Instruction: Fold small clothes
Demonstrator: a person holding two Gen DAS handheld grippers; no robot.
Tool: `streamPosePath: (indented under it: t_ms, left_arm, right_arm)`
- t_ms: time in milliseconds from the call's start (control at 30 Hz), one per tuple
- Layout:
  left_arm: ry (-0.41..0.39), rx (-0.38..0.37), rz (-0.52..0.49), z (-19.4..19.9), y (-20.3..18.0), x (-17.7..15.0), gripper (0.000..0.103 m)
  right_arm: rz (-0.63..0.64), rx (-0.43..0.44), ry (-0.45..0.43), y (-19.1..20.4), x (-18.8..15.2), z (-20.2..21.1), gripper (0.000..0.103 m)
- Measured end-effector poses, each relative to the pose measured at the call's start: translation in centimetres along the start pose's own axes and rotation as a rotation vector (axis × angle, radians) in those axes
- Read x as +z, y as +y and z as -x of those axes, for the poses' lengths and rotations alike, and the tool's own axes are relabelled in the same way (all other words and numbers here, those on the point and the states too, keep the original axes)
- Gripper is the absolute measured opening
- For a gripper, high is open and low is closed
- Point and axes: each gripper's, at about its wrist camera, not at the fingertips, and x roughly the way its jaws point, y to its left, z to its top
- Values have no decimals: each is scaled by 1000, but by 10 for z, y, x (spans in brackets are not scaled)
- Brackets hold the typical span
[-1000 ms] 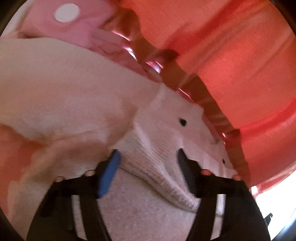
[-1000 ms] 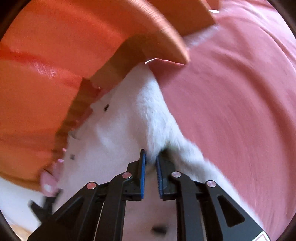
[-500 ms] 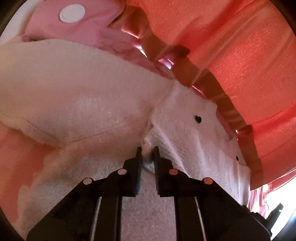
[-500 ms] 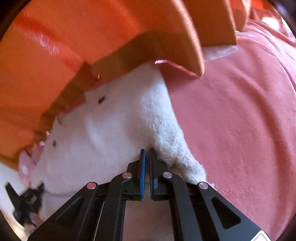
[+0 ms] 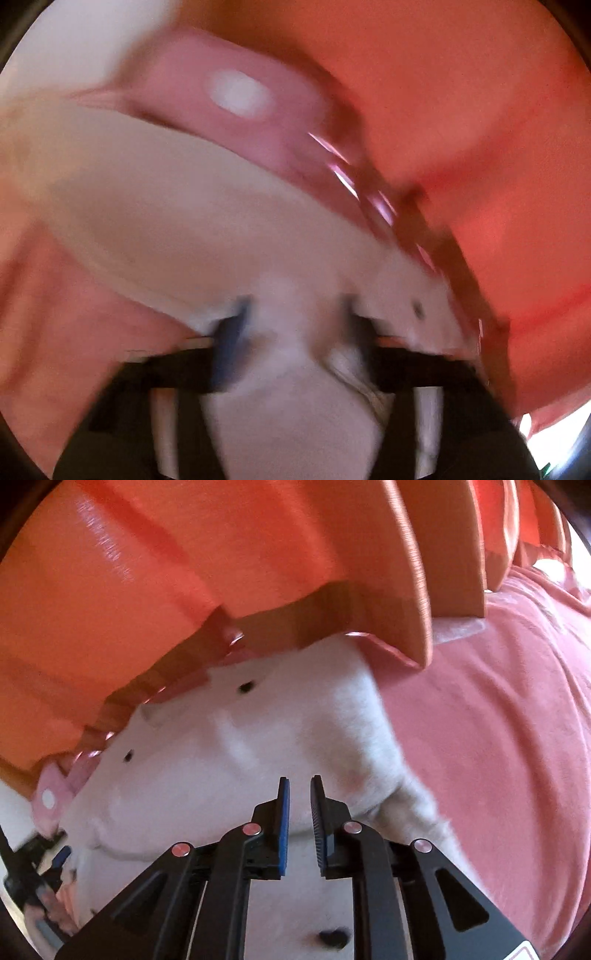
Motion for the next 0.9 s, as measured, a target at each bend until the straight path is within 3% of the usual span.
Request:
streamPosePath:
  t_ms: [33, 100, 233, 300, 367, 500, 533, 633, 667, 767, 867, 900]
  left_arm:
    - [-58, 40, 83, 12, 26, 15, 79]
    - [-98, 103, 150, 22, 63, 36, 82]
    - [-139, 360, 149, 31, 143, 89, 85]
    - [-137, 441, 153, 33, 172, 106, 85]
    - [-107, 458, 175, 29, 194, 118, 85]
    - [-68, 423, 253, 12, 222, 126, 84]
    - [-83, 438, 224, 10, 218, 128, 77]
    - [-60, 415, 155, 3, 204, 137, 19]
    - [-60, 396, 147, 4, 196, 138, 11]
    - [-113, 336, 89, 21, 157, 136, 8]
    - [-191, 220, -88, 47, 74, 116, 7]
    - [-210, 136, -162, 60, 31, 99, 7]
  right_arm:
    - [4, 3, 9, 1, -4, 0, 15]
    - [5, 18, 35, 6, -9, 0, 15]
    - [32, 25, 38, 18, -9, 1, 16]
    - [41, 22, 31, 21, -8, 3, 21]
    - [42, 26, 36, 24, -8, 1, 22]
    - [58, 16, 42, 27, -11, -1, 22]
    - [57, 16, 42, 27, -10, -1, 24]
    - [49, 11, 35, 26, -9, 0, 29]
    - [48, 10, 34, 25, -9, 0, 29]
    - [48, 11, 29, 25, -8, 1, 29]
    - [48, 21, 18, 25, -7, 4, 30]
    - [49, 25, 16, 25, -7, 5, 30]
